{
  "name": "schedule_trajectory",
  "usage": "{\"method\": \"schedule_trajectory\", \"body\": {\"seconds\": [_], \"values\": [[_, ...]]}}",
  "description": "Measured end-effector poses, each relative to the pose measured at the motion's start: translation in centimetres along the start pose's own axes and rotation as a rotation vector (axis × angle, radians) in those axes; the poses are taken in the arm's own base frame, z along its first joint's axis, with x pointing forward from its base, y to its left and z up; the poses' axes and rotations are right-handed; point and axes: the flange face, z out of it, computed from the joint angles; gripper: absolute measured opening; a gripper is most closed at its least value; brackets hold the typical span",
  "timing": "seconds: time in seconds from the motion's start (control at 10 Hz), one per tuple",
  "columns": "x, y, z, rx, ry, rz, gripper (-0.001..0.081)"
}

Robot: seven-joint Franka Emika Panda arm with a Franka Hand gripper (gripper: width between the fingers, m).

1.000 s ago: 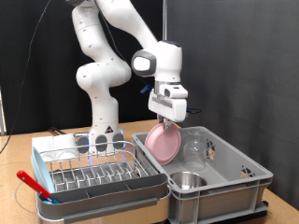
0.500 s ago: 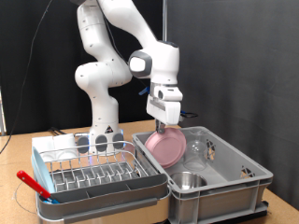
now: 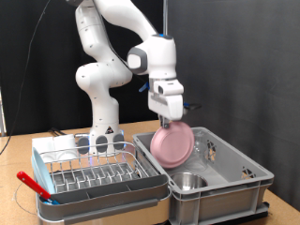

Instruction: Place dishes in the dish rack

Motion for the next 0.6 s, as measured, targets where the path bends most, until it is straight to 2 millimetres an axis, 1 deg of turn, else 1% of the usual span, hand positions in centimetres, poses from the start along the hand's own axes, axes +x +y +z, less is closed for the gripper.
{"method": "schedule_trajectory", "body": {"seconds": [0.3, 0.6], "values": [[1.0, 0.1, -5.2, 0.052, 0.143, 0.019, 0.0018], [1.2, 0.1, -9.9, 0.045, 0.198, 0.029, 0.0018]]}}
